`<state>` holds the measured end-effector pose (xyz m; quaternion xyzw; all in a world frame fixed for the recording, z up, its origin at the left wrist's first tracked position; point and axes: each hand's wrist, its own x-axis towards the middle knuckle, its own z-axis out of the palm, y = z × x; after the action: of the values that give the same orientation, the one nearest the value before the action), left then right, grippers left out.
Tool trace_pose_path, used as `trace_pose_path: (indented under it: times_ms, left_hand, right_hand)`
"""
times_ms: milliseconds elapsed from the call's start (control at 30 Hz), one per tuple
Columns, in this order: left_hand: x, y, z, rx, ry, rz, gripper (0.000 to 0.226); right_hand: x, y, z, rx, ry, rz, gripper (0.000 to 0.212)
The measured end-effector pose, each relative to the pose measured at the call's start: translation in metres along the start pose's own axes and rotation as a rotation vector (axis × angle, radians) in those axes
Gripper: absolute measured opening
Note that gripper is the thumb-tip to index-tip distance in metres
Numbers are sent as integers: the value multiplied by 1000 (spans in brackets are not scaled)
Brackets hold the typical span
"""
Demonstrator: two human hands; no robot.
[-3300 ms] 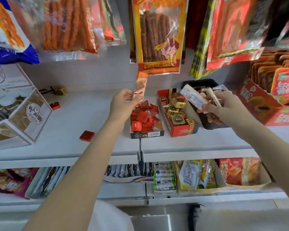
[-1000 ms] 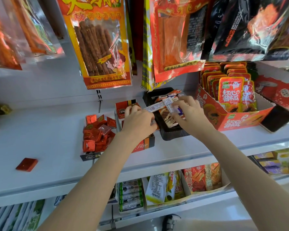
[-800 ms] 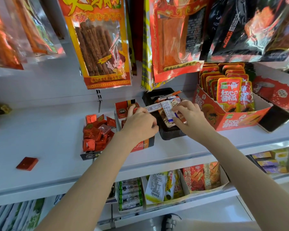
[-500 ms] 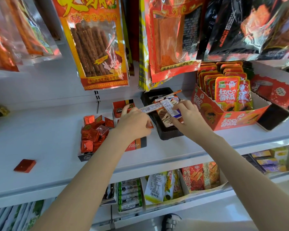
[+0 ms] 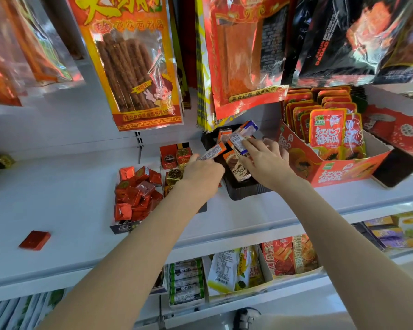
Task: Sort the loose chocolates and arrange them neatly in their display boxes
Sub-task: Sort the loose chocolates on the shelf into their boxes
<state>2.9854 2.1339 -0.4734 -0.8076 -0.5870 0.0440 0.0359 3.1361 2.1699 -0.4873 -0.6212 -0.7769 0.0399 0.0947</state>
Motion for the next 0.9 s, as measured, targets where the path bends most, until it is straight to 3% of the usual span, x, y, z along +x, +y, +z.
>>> trace_pose_path:
  times_ms: [100,233,433,633,733,800,900]
  left_hand:
    - [-1,-1,-3,-14,-56,14,31]
    - [-3,2,-4,-14,-67,22,25]
    - [-10,13,-8,-8,21,25,19]
    - [-31,8,-11,-387,261,-175,10]
    - [-33,2,-8,-603,302,-265,12]
    - [-35,-2,-9,-743,363,-306,12]
    - [-38,-9,-14,-896,375,-337,13]
  right_hand:
    - [3,-2,0,48,-8,11,49]
    - [-3,-2,-5,157,98,39,42]
    - [-24,12,-9,208,152,41,32]
    - [-39,2,-10,219,252,-168,26]
    - [-46,-14,0,141,195,-335,41]
    - [-46,-23,3,129,143,-334,46]
    - [-42,-31,1,248,195,-350,41]
